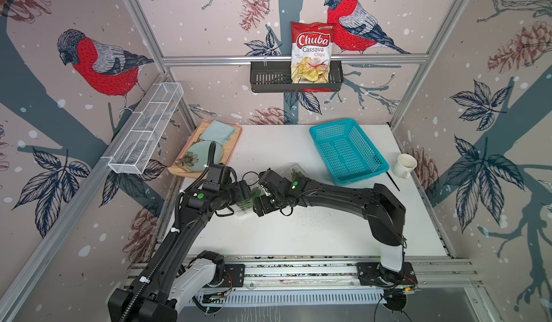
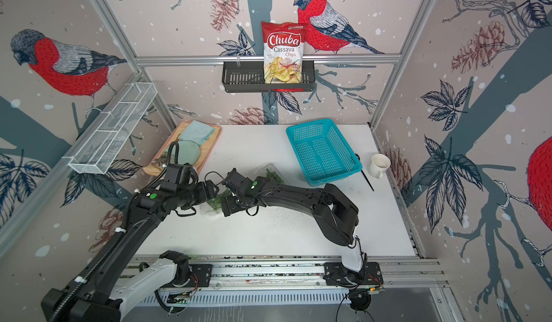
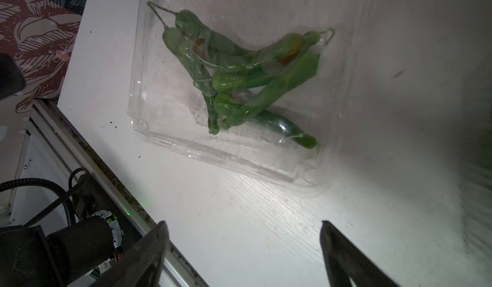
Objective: Take small green peppers out of containers
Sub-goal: Move the packing box to the center of the board.
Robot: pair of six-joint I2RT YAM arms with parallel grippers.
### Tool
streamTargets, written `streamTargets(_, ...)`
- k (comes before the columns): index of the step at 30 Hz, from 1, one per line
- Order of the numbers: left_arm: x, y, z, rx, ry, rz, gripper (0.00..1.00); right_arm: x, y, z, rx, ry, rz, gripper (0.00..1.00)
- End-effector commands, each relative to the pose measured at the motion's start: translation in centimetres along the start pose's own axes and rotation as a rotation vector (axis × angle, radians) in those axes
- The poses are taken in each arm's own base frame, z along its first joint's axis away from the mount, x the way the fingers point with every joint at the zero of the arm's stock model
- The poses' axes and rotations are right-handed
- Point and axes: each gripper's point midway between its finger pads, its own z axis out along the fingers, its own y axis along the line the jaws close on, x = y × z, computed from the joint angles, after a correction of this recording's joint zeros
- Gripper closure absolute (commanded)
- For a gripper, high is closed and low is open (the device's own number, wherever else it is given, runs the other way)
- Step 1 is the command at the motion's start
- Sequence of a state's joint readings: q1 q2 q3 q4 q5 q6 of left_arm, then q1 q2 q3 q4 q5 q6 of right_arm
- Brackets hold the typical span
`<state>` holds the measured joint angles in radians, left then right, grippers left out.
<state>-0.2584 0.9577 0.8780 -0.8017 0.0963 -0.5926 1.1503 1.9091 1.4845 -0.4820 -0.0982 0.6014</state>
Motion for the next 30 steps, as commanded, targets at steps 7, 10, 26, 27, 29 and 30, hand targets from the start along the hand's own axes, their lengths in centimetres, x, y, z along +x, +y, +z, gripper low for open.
streamTargets(7,-1.6,-2.3,-0.3,0.091,-0.042,0.048,0.11,1.1,-7.9,-3.0,0.100,-0.091,0.169,0.12)
streamTargets(10,-2.5,-3.3,-0.3,0.118,-0.049,0.063,0.10,1.1,-12.3,-3.8,0.134,-0.133,0.245,0.13)
streamTargets(26,-6.7,-16.1,5.6,0.301,-0.058,0.383,0.06,0.8,-21.0,-12.0,0.227,-0.258,0.453,0.12)
streamTargets(27,-6.9,-17.2,6.2,0.319,-0.074,0.427,0.06,0.7,-21.0,-12.0,0.215,-0.264,0.479,0.11)
streamTargets(29,-7.1,-19.7,7.5,0.344,-0.124,0.548,0.04,0.4,-20.4,-12.1,0.163,-0.296,0.539,0.11)
streamTargets(30,-7.1,-20.5,8.2,0.348,-0.139,0.593,0.04,0.4,-20.1,-12.1,0.135,-0.310,0.565,0.11)
